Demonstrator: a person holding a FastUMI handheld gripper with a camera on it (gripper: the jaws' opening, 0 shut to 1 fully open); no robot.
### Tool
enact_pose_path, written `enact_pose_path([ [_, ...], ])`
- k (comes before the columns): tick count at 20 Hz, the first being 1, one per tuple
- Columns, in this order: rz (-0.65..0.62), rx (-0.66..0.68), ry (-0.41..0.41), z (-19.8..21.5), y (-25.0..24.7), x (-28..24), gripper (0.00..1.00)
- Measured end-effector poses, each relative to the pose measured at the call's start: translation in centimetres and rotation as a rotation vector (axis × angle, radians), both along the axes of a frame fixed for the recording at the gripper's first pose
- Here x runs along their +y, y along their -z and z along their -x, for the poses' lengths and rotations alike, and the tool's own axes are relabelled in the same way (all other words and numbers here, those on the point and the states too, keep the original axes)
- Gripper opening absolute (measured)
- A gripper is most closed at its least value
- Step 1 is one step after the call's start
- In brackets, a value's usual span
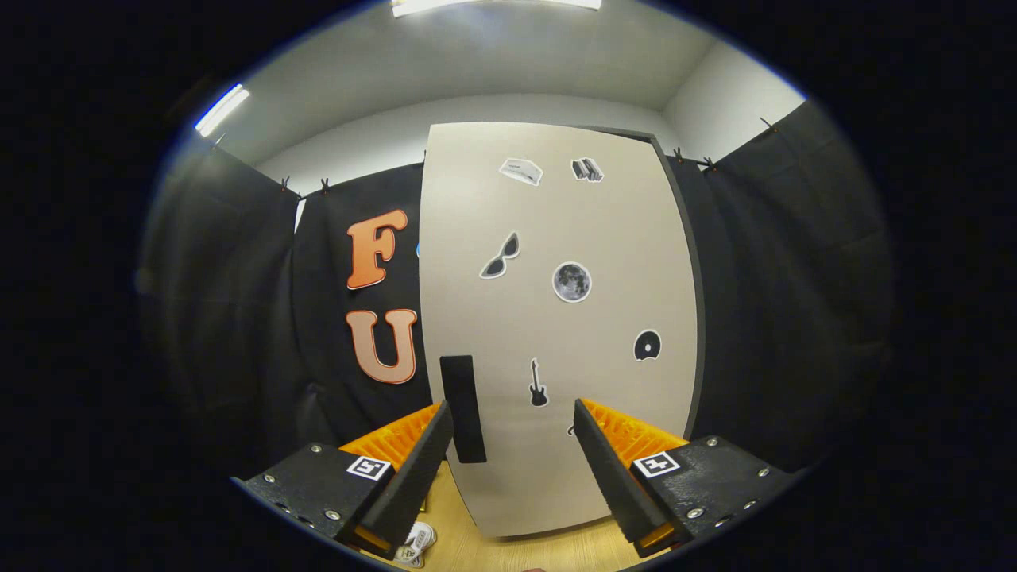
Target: Open the shoe cabinet door, grab the shoes and put them into the shoe cabinet, then close the shoe cabinet door.
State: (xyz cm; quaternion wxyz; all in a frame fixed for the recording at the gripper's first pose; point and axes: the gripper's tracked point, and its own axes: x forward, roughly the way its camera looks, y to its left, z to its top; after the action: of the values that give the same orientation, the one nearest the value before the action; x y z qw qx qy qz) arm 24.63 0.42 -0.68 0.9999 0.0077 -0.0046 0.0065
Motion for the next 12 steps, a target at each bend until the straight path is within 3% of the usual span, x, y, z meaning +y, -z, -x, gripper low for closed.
enact_pose_path([
  [12,-0.005,0.024,-0.028,3.8,-0.4,-1.2,0.95],
])
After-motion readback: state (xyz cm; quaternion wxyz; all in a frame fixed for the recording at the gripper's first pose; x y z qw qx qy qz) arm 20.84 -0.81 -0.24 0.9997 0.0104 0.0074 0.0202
